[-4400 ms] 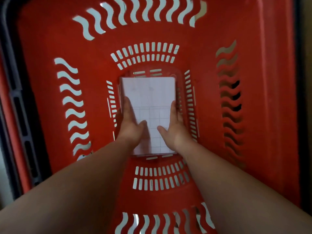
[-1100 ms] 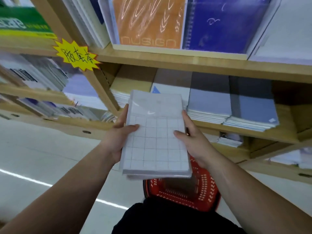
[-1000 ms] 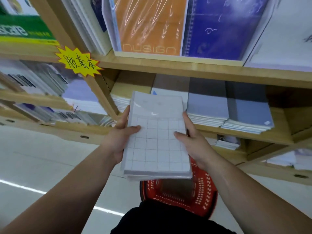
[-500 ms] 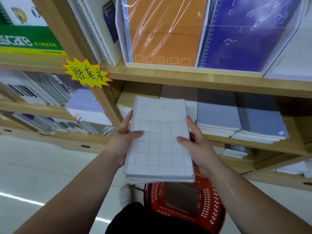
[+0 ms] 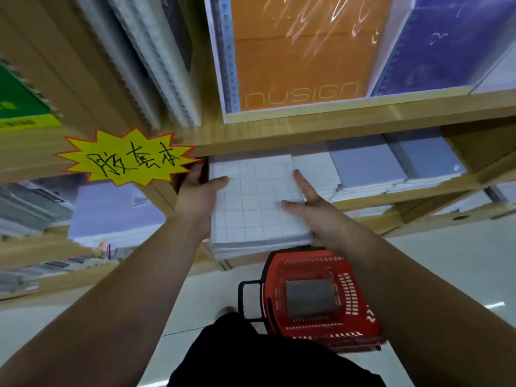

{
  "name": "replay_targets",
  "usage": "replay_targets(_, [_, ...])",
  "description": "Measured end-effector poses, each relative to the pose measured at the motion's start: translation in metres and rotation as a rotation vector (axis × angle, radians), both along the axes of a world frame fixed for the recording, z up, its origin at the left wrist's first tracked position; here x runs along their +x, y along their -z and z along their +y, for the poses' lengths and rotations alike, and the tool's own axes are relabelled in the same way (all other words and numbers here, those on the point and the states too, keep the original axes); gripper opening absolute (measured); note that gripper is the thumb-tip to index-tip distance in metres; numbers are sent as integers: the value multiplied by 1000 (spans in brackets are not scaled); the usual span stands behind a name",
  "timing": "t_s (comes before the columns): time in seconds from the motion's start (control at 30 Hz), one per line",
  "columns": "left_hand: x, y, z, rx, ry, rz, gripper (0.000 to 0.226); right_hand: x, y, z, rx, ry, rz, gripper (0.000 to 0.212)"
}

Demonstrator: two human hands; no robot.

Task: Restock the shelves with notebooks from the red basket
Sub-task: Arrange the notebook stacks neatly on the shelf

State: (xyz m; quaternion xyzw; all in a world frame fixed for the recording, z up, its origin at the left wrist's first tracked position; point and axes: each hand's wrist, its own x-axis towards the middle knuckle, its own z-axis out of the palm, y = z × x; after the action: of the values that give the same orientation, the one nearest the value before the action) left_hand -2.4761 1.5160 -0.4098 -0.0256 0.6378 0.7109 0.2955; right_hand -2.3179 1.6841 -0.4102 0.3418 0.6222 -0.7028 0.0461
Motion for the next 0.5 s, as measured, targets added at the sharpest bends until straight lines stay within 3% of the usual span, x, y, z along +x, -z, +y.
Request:
replay_targets(0.13, [-2, 6, 2, -52, 5, 15, 60, 9, 4, -11, 93, 75, -27, 72])
replay_targets(0.3, [26, -1, 3, -391, 146, 338, 69, 9, 16, -10, 42, 189, 91, 60])
replay_targets(0.4, [65, 2, -14, -474, 136, 351, 84, 5, 28, -5, 18, 175, 142, 58])
replay_targets(0.5, [112, 4, -27, -528, 25, 320, 77, -2, 29, -2, 47, 149, 180, 58])
